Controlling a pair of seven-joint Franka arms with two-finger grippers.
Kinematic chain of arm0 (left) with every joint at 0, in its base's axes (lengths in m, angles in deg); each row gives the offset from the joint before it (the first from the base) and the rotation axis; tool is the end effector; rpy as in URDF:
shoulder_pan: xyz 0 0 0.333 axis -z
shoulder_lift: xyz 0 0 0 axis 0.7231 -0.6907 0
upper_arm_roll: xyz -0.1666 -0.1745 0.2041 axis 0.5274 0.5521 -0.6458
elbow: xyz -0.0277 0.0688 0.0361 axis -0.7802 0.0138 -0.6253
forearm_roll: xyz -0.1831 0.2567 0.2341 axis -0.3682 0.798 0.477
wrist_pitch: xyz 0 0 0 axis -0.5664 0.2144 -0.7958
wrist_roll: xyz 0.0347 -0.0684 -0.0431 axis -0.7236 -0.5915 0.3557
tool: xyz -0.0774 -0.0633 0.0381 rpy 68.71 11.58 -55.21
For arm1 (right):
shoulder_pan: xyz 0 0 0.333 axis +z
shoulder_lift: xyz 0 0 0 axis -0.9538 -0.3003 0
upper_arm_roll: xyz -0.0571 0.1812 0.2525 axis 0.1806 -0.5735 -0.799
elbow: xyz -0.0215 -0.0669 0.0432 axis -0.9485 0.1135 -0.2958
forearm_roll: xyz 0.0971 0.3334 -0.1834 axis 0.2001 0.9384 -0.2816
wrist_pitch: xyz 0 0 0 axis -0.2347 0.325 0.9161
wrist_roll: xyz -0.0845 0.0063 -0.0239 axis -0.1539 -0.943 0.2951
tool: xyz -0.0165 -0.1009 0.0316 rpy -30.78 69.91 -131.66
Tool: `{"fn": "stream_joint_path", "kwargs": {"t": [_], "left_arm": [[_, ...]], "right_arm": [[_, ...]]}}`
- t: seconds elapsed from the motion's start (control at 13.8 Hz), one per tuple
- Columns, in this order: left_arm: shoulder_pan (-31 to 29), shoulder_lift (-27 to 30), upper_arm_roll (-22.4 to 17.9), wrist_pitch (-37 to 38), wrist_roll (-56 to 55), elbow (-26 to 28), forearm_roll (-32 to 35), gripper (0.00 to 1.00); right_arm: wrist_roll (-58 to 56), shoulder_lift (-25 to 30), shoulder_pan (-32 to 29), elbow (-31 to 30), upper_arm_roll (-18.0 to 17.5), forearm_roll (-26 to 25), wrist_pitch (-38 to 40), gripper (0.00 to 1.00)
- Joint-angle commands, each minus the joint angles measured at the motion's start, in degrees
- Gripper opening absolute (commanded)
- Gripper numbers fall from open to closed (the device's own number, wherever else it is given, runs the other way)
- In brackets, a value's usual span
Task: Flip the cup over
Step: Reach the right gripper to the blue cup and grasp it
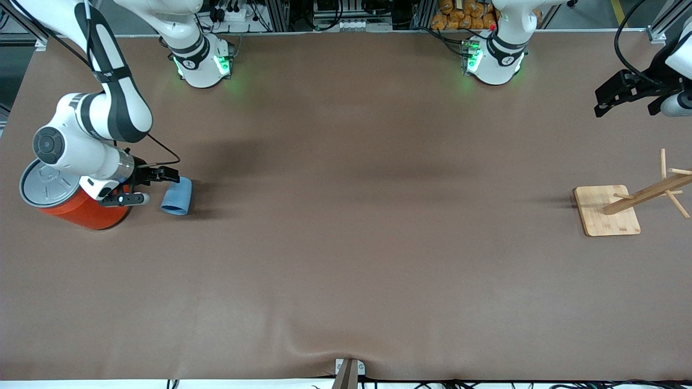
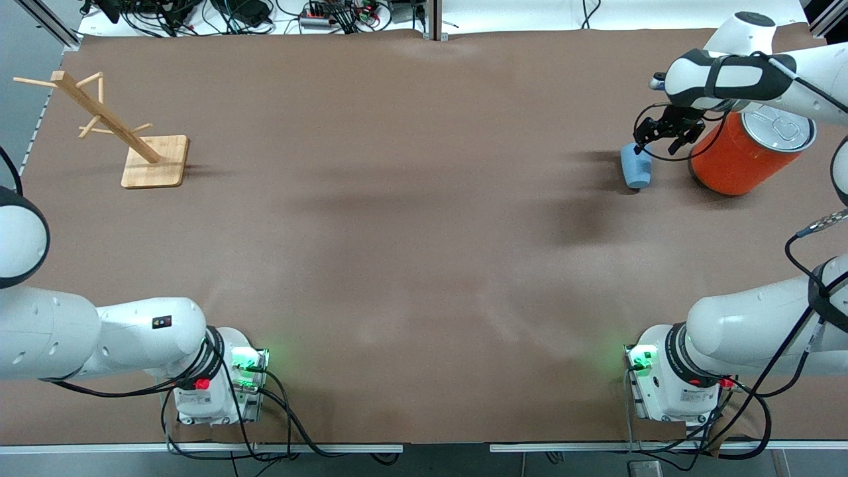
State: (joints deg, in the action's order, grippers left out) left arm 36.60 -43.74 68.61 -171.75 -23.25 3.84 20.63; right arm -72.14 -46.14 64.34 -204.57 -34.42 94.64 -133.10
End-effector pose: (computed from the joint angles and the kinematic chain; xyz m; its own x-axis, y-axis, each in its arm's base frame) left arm 0.5092 -0.0403 0.6670 1.0000 0.0055 -0.0078 0.0052 -0.9990 -0.0446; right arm 0.5111 -0.0264 0.2719 0.9871 0.0463 -0.1532 0.0313 -0.9946 -0.0992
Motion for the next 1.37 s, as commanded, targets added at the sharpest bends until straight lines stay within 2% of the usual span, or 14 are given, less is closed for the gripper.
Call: {"fn": "stream_joint_path", "kwargs": {"t": [0.0, 0.51, 0.58, 0.65, 0.8, 0.87, 0.94, 1.3], "left_arm": [[-0.6, -0.1, 0.3, 0.8, 0.6, -0.1, -0.6, 1.0], [-0.6, 0.1, 0.3, 0.8, 0.6, 0.1, -0.9, 1.0], [-0.6, 0.1, 0.3, 0.8, 0.6, 0.1, -0.9, 1.0], [-0.6, 0.1, 0.3, 0.8, 0.6, 0.1, -0.9, 1.0], [-0.6, 0.1, 0.3, 0.8, 0.6, 0.1, -0.9, 1.0], [-0.6, 0.1, 0.3, 0.8, 0.6, 0.1, -0.8, 1.0], [-0.6, 0.1, 0.3, 0.8, 0.6, 0.1, -0.9, 1.0], [-0.6, 0.0, 0.3, 0.8, 0.6, 0.0, -0.9, 1.0]], "right_arm": [[0.3, -3.3, -1.0, -1.1, -0.7, 0.5, -6.2, 1.0], [-0.2, -9.4, -0.8, -1.1, -0.8, 1.3, -13.9, 1.0], [-0.3, -10.2, -0.8, -1.1, -0.8, 1.4, -15.1, 0.89], [-0.3, -10.4, -0.7, -1.0, -0.8, 1.4, -15.5, 0.57], [-0.1, -10.3, -0.3, -0.4, -1.1, 1.4, -14.8, 0.08], [0.1, -10.2, -0.2, 0.6, -1.3, 1.4, -14.2, 0.0], [0.2, -10.0, 1.0, 2.3, -1.4, 1.5, -11.5, 0.0], [-1.5, -9.8, 7.2, 22.9, -1.4, 6.8, 18.6, 0.0]]}}
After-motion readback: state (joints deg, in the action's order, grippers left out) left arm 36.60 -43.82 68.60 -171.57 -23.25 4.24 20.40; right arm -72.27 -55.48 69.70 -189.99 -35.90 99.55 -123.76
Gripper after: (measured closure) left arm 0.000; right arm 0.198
